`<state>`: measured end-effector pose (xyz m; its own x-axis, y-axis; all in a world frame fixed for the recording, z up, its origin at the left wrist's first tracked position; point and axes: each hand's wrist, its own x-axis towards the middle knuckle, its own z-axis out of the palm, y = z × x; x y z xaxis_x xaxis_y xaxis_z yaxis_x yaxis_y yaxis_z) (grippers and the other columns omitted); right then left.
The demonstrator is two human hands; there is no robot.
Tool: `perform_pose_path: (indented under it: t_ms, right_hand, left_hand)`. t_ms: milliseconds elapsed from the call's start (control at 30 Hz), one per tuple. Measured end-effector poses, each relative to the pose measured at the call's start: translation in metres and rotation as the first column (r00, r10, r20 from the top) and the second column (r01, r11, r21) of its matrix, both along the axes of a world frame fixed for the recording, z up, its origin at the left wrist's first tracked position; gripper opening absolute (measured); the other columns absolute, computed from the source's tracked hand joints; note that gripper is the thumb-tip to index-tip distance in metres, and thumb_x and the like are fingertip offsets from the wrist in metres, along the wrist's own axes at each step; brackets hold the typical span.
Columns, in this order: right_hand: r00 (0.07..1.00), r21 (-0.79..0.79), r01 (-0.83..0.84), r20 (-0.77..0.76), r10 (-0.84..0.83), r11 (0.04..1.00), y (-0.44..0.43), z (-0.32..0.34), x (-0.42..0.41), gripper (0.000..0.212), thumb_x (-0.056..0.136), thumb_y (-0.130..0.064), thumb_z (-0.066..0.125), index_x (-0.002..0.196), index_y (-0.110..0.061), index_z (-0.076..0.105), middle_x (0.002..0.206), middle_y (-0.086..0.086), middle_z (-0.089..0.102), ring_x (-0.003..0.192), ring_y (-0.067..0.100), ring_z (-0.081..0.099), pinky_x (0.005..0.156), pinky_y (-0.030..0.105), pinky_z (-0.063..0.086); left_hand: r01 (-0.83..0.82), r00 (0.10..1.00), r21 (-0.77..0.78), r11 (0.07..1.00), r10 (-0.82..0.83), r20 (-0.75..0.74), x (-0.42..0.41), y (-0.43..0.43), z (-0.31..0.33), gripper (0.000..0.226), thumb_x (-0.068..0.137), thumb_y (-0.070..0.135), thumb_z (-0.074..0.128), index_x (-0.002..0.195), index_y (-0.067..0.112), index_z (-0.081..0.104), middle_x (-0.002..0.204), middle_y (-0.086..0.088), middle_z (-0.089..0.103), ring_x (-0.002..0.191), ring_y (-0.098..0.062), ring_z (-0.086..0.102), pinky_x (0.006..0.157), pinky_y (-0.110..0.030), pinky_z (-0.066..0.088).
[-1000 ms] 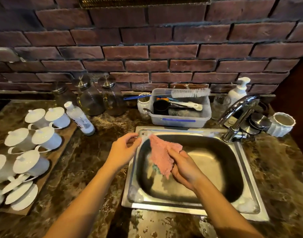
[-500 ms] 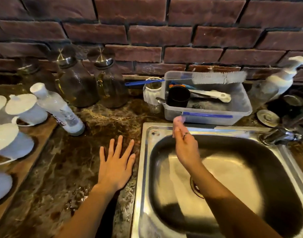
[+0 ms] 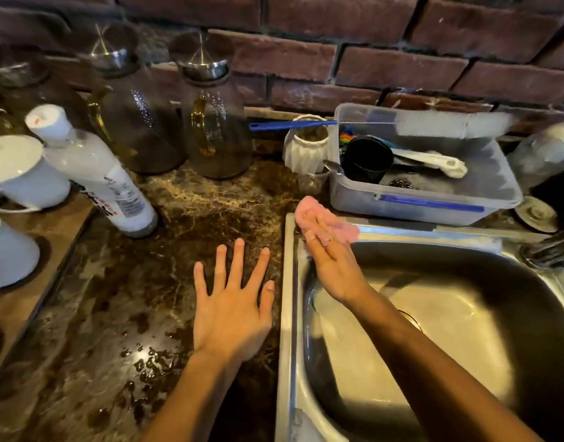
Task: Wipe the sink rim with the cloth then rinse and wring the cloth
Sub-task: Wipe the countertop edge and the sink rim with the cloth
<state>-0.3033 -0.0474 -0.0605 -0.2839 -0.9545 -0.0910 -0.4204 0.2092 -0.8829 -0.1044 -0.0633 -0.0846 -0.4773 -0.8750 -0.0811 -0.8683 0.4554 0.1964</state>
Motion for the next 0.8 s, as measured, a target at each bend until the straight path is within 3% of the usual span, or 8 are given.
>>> perform_pose_path:
  t_ms: [133, 267, 400, 467, 533, 633, 733, 800]
  right_hand:
    - [0.996, 0.031, -0.063, 0.067, 0.061, 0.998, -0.010, 0.004, 0.008, 0.042, 0.108, -0.030, 0.038, 0.149, -0.026, 0.044, 0.158, -0.013, 0.035, 0.147, -0.001, 0.027, 0.121, 0.015, 0.012]
    - [0.984, 0.042, -0.084, 0.162, 0.076, 0.996, -0.008, 0.017, 0.007, 0.041, 0.108, -0.027, 0.040, 0.148, -0.024, 0.044, 0.146, -0.021, 0.043, 0.134, -0.010, 0.035, 0.111, 0.005, 0.020]
    - [0.986, 0.095, -0.105, 0.136, 0.092, 0.990, 0.001, 0.018, 0.005, 0.040, 0.107, -0.031, 0.040, 0.143, -0.021, 0.054, 0.140, -0.008, 0.059, 0.129, 0.004, 0.052, 0.114, 0.022, 0.030]
    - [0.989, 0.108, -0.091, 0.126, 0.077, 0.990, 0.006, 0.018, 0.006, 0.035, 0.107, -0.031, 0.041, 0.133, -0.021, 0.063, 0.116, -0.013, 0.068, 0.108, -0.004, 0.059, 0.102, 0.023, 0.039]
    - [0.989, 0.097, -0.093, 0.124, 0.081, 0.991, 0.008, 0.022, 0.008, 0.033, 0.106, -0.030, 0.042, 0.127, -0.020, 0.066, 0.101, -0.024, 0.064, 0.095, -0.013, 0.058, 0.091, 0.017, 0.040]
    - [0.987, 0.091, -0.117, 0.119, 0.106, 0.989, 0.012, 0.021, 0.006, 0.031, 0.106, -0.030, 0.043, 0.129, -0.024, 0.063, 0.106, -0.026, 0.061, 0.100, -0.015, 0.055, 0.095, 0.013, 0.040]
    - [0.950, 0.117, -0.033, 0.313, -0.005, 0.993, 0.023, 0.022, -0.001, 0.029, 0.106, -0.028, 0.043, 0.116, -0.021, 0.070, 0.104, -0.009, 0.071, 0.101, 0.003, 0.064, 0.100, 0.026, 0.044]
    - [0.835, 0.118, 0.070, 0.537, -0.123, 0.990, 0.030, 0.027, -0.007, 0.029, 0.106, -0.023, 0.042, 0.106, -0.016, 0.070, 0.091, 0.000, 0.072, 0.091, 0.011, 0.067, 0.092, 0.030, 0.047]
  left_hand:
    - [-0.007, 1.000, -0.006, 1.000, 0.007, -0.029, -0.001, 0.000, 0.002, 0.058, 0.101, 0.056, 0.009, 0.156, 0.047, -0.002, 0.169, 0.004, -0.010, 0.154, -0.023, -0.015, 0.122, -0.057, -0.007]
    - [-0.006, 1.000, -0.021, 1.000, 0.005, -0.030, 0.000, 0.001, 0.001, 0.058, 0.101, 0.055, 0.010, 0.157, 0.045, 0.001, 0.169, 0.002, -0.006, 0.155, -0.025, -0.011, 0.122, -0.058, -0.004]
    - [-0.001, 1.000, -0.041, 0.999, 0.001, -0.006, 0.000, 0.001, -0.001, 0.057, 0.102, 0.054, 0.011, 0.158, 0.043, 0.005, 0.169, 0.000, 0.000, 0.156, -0.027, -0.005, 0.122, -0.060, 0.000]
    - [0.002, 1.000, -0.050, 0.999, -0.002, 0.009, 0.000, 0.001, -0.001, 0.057, 0.103, 0.054, 0.012, 0.158, 0.042, 0.006, 0.170, -0.001, 0.002, 0.156, -0.028, -0.002, 0.122, -0.061, 0.002]
    - [0.004, 1.000, -0.050, 0.999, -0.003, 0.015, 0.000, 0.000, -0.001, 0.057, 0.102, 0.054, 0.012, 0.158, 0.042, 0.006, 0.170, -0.001, 0.002, 0.156, -0.028, -0.002, 0.122, -0.060, 0.002]
    - [0.006, 1.000, -0.044, 0.999, -0.005, 0.012, 0.000, 0.000, 0.001, 0.057, 0.102, 0.054, 0.010, 0.158, 0.043, 0.003, 0.170, 0.000, -0.002, 0.156, -0.027, -0.006, 0.122, -0.059, 0.000]
    - [0.004, 1.000, -0.043, 0.999, -0.004, 0.007, 0.001, 0.001, 0.004, 0.058, 0.102, 0.054, 0.009, 0.158, 0.042, 0.006, 0.169, -0.001, 0.000, 0.156, -0.027, -0.004, 0.122, -0.060, 0.001]
    - [0.006, 1.000, -0.026, 1.000, -0.006, 0.015, 0.001, 0.001, 0.004, 0.058, 0.102, 0.055, 0.008, 0.158, 0.043, 0.002, 0.169, 0.000, -0.004, 0.155, -0.027, -0.008, 0.122, -0.060, 0.000]
